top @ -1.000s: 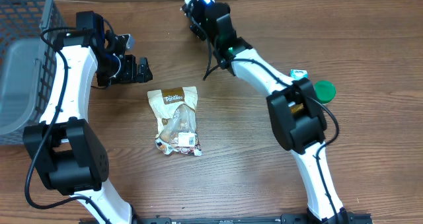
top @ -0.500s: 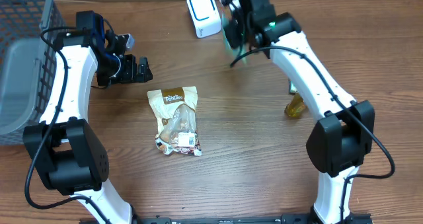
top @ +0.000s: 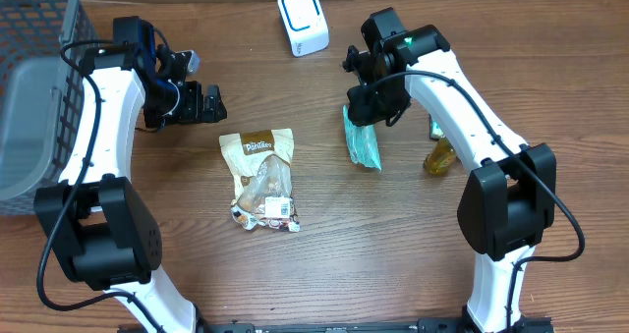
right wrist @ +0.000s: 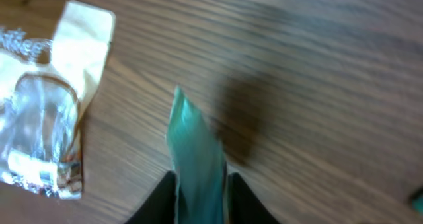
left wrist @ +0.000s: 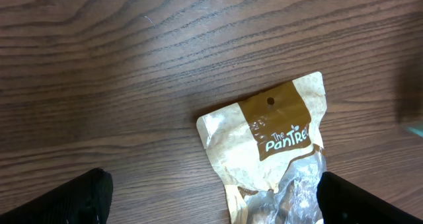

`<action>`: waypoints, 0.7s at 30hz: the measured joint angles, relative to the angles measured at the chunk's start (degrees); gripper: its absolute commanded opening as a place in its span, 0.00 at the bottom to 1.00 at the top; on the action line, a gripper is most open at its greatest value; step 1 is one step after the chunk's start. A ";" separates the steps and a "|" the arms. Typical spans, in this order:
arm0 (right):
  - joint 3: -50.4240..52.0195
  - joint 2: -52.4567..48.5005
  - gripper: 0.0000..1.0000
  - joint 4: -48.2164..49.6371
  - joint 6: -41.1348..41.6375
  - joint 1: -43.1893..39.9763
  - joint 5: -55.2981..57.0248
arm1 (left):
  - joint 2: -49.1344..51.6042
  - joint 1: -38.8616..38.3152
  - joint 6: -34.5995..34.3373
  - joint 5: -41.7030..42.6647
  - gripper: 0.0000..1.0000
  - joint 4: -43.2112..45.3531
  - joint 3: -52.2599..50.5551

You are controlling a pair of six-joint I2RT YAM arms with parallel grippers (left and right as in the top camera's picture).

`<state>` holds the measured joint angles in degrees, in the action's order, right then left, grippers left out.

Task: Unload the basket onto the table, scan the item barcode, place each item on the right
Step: 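Lower the wipes pack onto the table left of the oil bottle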

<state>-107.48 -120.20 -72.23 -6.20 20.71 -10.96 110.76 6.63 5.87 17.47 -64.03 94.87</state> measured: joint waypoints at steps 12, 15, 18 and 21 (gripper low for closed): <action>0.04 0.00 1.00 3.91 3.08 -0.15 4.17 | 0.00 0.00 0.00 -0.02 1.00 0.00 0.00; 0.04 0.00 1.00 5.55 6.99 0.20 3.54 | 0.00 0.00 0.00 -0.02 1.00 0.00 0.00; 0.04 0.00 0.72 5.92 9.18 0.83 -1.40 | 0.00 0.00 0.00 -0.02 1.00 0.00 0.00; 0.04 0.00 0.34 6.45 11.08 2.12 -5.44 | 0.00 0.00 0.00 -0.02 1.00 0.00 0.00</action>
<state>-107.44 -120.20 -65.78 4.89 22.83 -16.40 110.76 6.63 5.87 17.45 -64.03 94.87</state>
